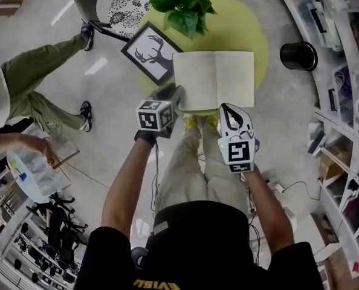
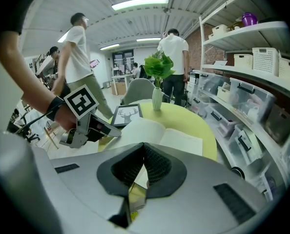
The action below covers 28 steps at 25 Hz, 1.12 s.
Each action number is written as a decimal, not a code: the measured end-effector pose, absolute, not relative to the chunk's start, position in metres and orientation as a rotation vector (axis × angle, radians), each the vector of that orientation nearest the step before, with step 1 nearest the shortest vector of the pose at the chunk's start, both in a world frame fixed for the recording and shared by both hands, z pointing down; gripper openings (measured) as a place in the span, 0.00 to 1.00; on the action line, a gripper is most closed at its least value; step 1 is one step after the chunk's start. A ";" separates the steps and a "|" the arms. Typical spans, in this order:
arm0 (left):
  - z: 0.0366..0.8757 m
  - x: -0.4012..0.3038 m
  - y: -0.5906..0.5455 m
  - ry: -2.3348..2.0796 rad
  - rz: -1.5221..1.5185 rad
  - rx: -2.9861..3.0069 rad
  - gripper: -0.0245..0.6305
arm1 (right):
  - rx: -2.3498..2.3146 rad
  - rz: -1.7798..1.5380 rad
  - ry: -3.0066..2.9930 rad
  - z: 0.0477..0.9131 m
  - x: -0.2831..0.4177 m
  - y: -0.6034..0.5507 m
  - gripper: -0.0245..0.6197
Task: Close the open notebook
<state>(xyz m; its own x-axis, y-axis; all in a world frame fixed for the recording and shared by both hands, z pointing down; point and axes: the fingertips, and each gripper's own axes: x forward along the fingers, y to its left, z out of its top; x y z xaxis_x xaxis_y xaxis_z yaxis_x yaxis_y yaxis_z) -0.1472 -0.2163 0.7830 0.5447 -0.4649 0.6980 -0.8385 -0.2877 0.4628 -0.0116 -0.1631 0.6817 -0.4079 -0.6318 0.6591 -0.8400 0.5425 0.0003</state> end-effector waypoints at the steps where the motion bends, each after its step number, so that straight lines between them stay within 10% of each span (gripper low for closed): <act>1: 0.781 -0.148 -0.217 -1.062 0.562 1.940 0.20 | 1.183 0.446 -2.170 0.681 -0.012 -0.163 0.04; 28: 0.723 -0.133 -0.214 -1.095 0.451 1.951 0.20 | 1.325 0.492 -2.024 0.656 0.028 -0.153 0.04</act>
